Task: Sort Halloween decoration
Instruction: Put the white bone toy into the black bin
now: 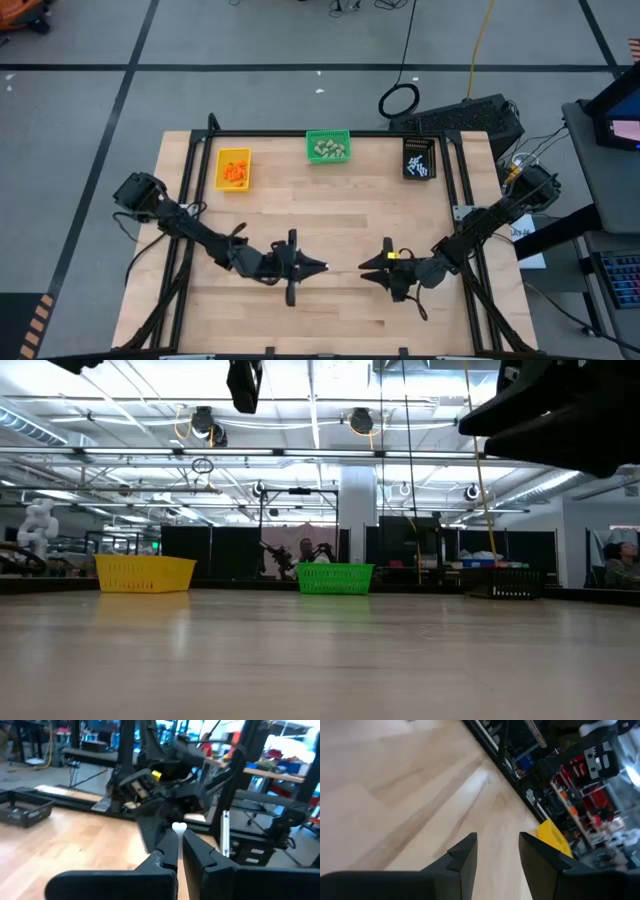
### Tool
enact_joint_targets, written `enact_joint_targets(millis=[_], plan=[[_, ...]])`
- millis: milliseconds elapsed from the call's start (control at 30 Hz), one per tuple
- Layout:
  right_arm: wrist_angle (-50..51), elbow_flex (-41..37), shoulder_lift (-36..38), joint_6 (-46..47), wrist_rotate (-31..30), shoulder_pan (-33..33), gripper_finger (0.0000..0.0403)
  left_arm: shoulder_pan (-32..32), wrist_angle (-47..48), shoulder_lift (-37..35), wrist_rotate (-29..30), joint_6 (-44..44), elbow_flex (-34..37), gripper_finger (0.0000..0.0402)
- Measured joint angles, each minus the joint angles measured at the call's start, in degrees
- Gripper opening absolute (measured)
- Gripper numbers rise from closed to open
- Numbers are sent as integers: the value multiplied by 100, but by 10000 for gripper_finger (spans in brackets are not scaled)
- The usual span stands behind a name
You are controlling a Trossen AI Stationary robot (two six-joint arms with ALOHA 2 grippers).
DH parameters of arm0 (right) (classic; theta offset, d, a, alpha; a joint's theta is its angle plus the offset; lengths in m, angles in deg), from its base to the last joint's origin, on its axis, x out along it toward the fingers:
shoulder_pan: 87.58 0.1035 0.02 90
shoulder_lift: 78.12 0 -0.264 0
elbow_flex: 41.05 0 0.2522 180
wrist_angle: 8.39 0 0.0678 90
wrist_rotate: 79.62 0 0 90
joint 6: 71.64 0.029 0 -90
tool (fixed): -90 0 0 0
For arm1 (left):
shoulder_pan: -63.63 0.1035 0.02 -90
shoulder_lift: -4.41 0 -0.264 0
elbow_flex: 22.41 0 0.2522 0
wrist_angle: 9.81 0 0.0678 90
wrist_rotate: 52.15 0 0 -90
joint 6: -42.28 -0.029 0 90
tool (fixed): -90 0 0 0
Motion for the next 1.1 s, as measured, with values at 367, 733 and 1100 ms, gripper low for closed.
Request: enact_joint_targets(millis=[367,733,1100], plan=[[-209,2,0,-1310,-366,-112,131,23,-206,35,66,-18,4,8],[-782,2,1,-2423,-613,-120,130,118,-300,35,66,-68,1,8],[-1011,2,2,-2528,-612,-311,130,108,-386,33,70,-181,1,8]])
